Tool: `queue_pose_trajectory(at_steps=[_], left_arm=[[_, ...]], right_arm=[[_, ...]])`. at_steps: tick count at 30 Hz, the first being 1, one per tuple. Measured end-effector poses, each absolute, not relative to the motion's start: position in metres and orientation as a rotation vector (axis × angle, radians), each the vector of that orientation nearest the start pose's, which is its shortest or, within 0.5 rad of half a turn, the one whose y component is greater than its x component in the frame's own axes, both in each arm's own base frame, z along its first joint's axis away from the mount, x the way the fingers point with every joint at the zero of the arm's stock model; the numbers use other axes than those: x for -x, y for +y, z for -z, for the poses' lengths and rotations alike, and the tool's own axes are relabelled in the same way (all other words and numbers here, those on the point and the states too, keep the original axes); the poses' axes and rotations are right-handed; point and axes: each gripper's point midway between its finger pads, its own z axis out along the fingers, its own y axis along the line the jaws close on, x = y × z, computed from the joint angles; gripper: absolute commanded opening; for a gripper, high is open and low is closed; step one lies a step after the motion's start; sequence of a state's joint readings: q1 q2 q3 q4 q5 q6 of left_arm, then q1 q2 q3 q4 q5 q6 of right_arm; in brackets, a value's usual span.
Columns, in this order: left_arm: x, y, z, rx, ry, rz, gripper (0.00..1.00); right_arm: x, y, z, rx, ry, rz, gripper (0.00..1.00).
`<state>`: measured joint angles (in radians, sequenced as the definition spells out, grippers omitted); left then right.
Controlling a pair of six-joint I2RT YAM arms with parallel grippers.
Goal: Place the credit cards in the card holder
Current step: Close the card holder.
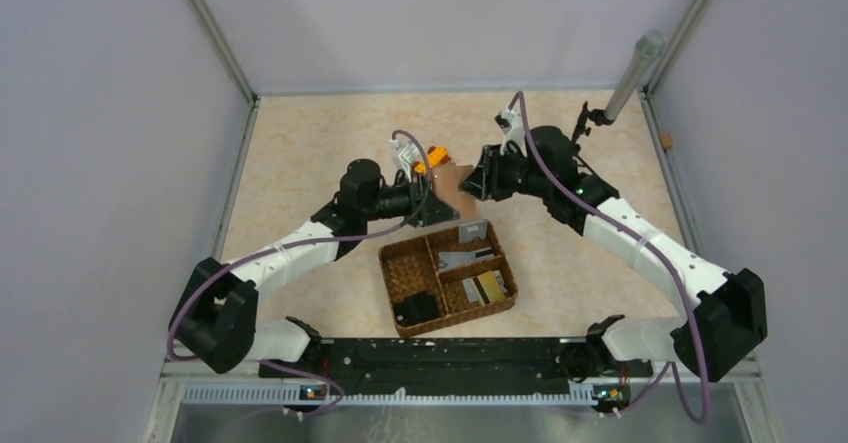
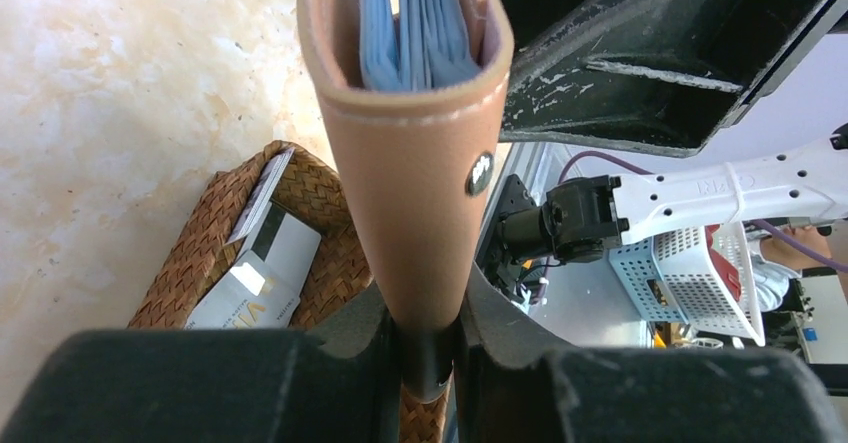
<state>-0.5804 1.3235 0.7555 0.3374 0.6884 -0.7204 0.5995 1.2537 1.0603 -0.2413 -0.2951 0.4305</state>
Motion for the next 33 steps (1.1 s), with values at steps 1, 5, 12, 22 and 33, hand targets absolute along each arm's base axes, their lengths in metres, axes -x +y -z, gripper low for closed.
queue_pose_trajectory(at_steps=[1,5,12,22,33], left_arm=[[-0.24,-0.316,-0.213,-0.416,1.991,1.494,0.3],[-0.239,-0.32,-0.204,-0.424,2.028,1.498,0.39],[-0.24,-0.322,-0.195,-0.42,2.073,1.49,0.27],[-0.232,-0.323,-0.194,-0.486,2.069,1.512,0.0],[-0.198,-0.323,-0.22,-0.69,1.963,1.649,0.0]], right_arm=[[-0.283,0.275,-0.241,0.375,2.087,-0.933,0.33],[-0.286,0.284,-0.234,0.383,2.097,-0.949,0.26],[-0.281,0.298,-0.226,0.408,2.121,-0.981,0.25],[-0.282,0.299,-0.237,0.453,2.1,-0.983,0.67],[-0.265,0.284,-0.264,0.625,2.009,-1.289,0.72]])
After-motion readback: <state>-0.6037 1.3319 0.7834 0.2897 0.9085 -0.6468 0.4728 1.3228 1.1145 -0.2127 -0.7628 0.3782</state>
